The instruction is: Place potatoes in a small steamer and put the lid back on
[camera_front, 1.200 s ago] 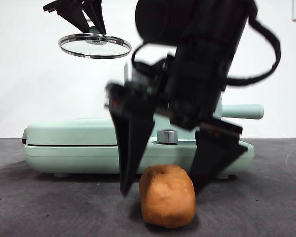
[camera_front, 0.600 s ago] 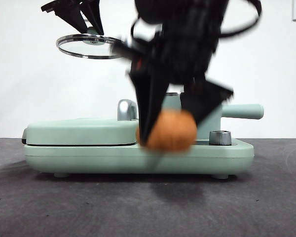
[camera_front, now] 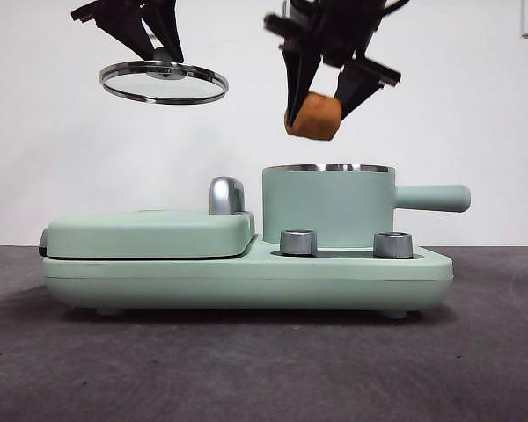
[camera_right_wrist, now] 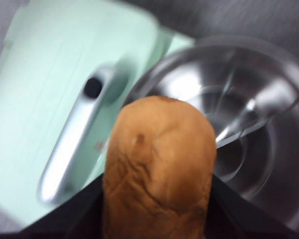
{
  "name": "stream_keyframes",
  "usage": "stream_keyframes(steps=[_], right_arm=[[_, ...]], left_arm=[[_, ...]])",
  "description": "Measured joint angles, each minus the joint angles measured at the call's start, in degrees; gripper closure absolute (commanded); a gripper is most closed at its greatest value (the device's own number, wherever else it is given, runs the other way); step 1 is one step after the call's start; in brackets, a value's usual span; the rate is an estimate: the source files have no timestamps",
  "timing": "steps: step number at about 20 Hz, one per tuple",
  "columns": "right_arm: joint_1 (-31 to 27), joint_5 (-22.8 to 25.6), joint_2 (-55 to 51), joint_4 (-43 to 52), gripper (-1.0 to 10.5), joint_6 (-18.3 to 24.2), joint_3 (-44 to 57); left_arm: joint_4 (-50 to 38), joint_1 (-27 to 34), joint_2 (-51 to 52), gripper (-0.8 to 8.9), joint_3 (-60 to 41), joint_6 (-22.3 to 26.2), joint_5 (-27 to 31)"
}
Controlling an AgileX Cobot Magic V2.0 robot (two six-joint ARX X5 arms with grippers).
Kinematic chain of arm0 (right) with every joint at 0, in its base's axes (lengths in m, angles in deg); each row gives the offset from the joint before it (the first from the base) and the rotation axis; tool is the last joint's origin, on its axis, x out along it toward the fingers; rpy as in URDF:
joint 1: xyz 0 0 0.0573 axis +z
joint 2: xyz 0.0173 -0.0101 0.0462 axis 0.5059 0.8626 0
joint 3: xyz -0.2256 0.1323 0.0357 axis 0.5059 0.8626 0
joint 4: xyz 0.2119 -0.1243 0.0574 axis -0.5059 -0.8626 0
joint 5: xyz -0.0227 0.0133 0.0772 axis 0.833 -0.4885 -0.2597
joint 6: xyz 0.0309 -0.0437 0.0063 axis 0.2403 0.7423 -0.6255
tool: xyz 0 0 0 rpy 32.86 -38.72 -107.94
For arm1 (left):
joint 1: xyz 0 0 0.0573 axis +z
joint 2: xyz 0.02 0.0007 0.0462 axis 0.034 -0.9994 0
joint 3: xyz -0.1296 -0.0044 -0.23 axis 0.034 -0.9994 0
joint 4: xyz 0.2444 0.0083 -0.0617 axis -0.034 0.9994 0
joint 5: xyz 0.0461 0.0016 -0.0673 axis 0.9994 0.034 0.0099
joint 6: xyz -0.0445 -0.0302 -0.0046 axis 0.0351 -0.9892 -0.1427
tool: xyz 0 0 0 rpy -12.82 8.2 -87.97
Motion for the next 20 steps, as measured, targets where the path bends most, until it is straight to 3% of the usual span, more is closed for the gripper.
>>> stream_keyframes(steps=[5,12,20], right_arm=[[-2.7,1.3,8.4,-1.2,7.5,0.2,-4.2],[-2.9,1.3,10.6,-3.3,4.9,0.6,-4.2],[-4.0,-1.1,8.0,-8.4,4.9,0.9,-8.8]], left_arm=[[0.0,-0.1,0.0,8.08,0.0,0.0,0.0],[0.0,-0.1,0.0,8.08,0.0,0.0,-1.5],[0.0,-0.3,0.0,8.08,0.0,0.0,-1.6]])
